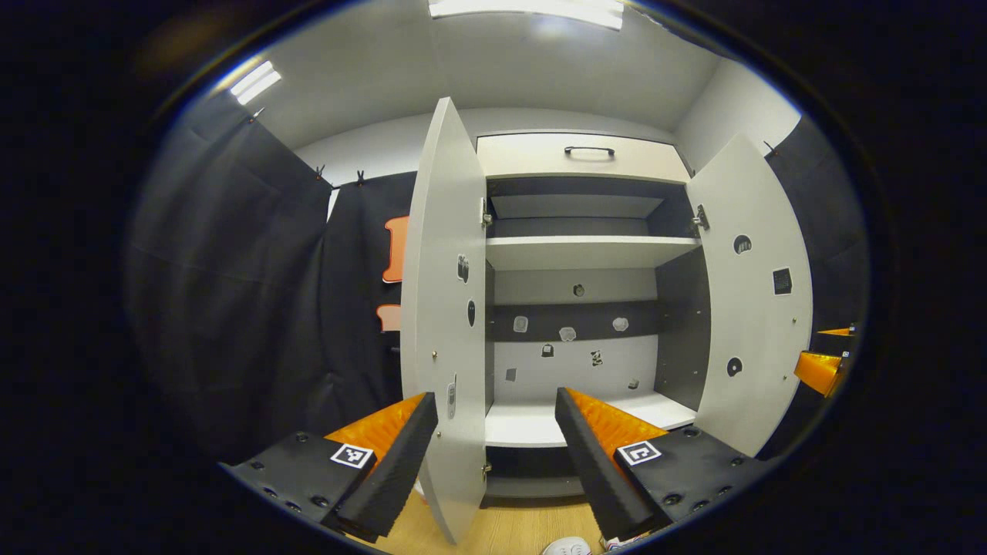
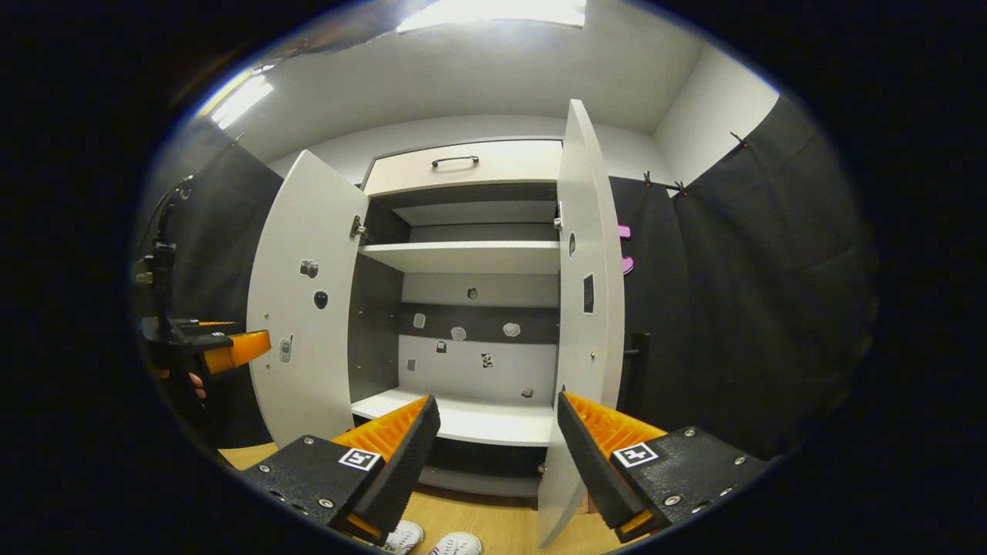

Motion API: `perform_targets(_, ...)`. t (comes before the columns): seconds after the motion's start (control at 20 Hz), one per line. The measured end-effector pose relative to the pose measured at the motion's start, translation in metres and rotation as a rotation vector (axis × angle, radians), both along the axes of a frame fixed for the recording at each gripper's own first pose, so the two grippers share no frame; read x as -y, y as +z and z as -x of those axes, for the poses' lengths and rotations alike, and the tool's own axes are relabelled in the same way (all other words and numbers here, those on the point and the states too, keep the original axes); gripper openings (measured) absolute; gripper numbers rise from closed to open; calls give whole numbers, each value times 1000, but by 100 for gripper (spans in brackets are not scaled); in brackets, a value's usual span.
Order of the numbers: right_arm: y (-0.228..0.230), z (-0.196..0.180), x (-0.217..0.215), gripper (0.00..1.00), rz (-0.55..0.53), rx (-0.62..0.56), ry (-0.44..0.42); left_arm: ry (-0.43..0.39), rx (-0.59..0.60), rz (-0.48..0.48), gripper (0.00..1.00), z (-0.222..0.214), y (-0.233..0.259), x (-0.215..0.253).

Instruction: Grab one shoe with the right hand and put it into the shoe cabinet, grab the other shoe with the left hand and put it into the shoe cabinet; then close the right door with the right hand and the left door with the left hand.

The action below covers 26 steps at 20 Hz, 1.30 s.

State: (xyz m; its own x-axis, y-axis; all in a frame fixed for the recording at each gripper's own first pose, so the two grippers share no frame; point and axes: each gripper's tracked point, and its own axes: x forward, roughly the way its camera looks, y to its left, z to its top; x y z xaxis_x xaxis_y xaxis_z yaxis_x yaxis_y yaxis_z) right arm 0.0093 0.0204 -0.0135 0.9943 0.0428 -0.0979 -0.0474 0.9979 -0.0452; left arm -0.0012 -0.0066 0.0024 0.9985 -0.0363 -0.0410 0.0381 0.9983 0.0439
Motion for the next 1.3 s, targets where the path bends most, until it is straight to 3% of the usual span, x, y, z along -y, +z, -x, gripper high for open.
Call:
perform_targets(0.3, -50, 0, -35, 94, 24, -141, 108, -5, -5, -12, 99, 0, -8, 1)
perform_targets(0.45, -93, 1, -49, 92, 8, -267, 136, 0, -27, -8, 98, -1, -19, -1)
perform_targets(0.7, -191, 20, -60, 93, -61, -527, 144, -30, -65, -19, 97, 2, -40, 6)
perform_targets(0.85, -250, 36, -65, 84, -77, -665, 152, -59, -111, -19, 99, 3, -56, 15)
perform_targets(1.05, -320, 64, -66, 81, -46, -828, 173, -73, -131, -53, 99, 8, -67, 19)
perform_targets(1.3, -383, 87, -58, 76, -97, -1013, 152, -67, -140, -71, 100, 11, -72, 16)
